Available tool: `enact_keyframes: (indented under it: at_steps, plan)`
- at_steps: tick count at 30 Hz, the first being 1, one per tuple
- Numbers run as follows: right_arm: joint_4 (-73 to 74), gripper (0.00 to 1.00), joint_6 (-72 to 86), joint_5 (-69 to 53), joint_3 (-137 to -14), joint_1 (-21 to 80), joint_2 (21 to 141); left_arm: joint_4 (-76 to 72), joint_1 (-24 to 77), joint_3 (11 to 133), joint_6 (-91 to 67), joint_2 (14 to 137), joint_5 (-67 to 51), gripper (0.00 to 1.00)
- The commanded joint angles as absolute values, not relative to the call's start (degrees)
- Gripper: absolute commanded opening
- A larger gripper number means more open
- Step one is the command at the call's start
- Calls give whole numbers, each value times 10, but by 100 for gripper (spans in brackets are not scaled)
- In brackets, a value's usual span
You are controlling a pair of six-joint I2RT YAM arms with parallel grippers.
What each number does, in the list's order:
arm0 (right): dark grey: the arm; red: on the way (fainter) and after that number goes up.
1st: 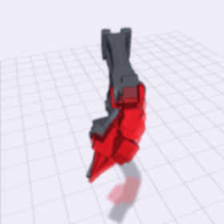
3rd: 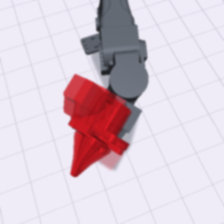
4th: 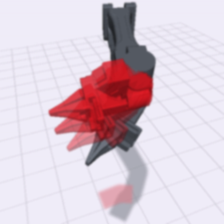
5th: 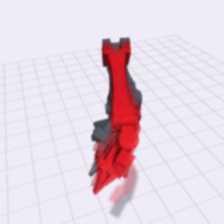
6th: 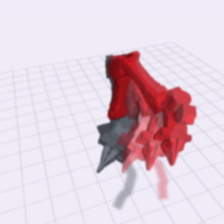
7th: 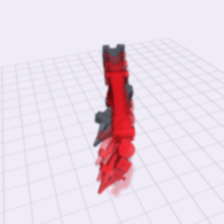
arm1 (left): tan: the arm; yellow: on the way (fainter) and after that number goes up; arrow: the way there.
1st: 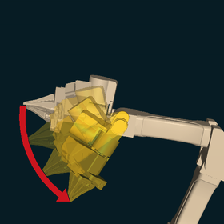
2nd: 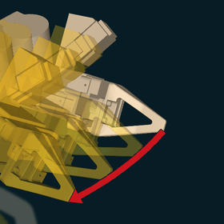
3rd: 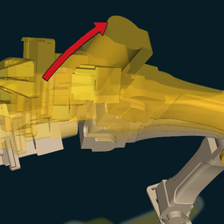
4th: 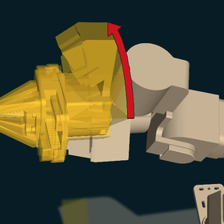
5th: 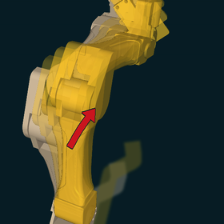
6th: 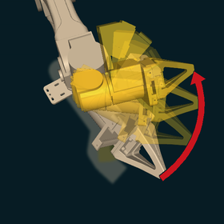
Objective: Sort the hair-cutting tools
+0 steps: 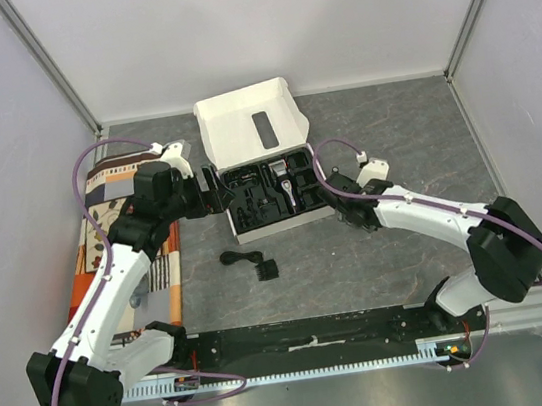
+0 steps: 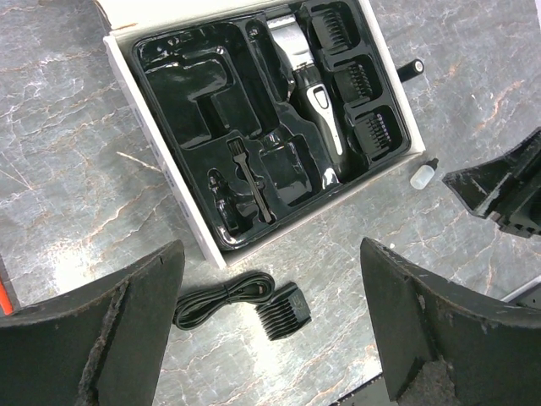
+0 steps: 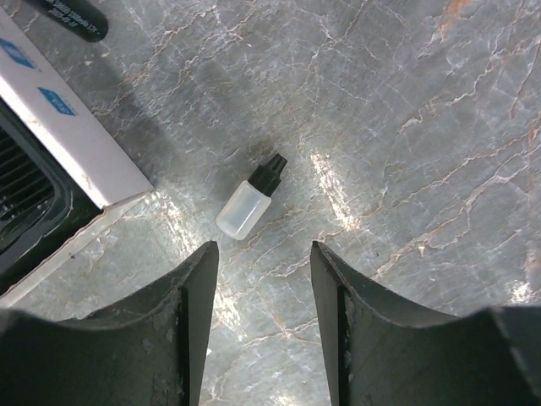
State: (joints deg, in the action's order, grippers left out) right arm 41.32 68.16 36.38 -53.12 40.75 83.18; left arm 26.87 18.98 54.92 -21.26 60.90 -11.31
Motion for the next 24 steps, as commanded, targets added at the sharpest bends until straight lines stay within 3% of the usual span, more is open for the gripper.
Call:
enact_keyframes:
  at_steps: [1,24]
  plan:
    - [416,54,757,393,-538,408,854,248,187,546,-229,595,-134,90]
    - [359,52,778,387,-532,379,950,248,187,545,-230,599,-130,90]
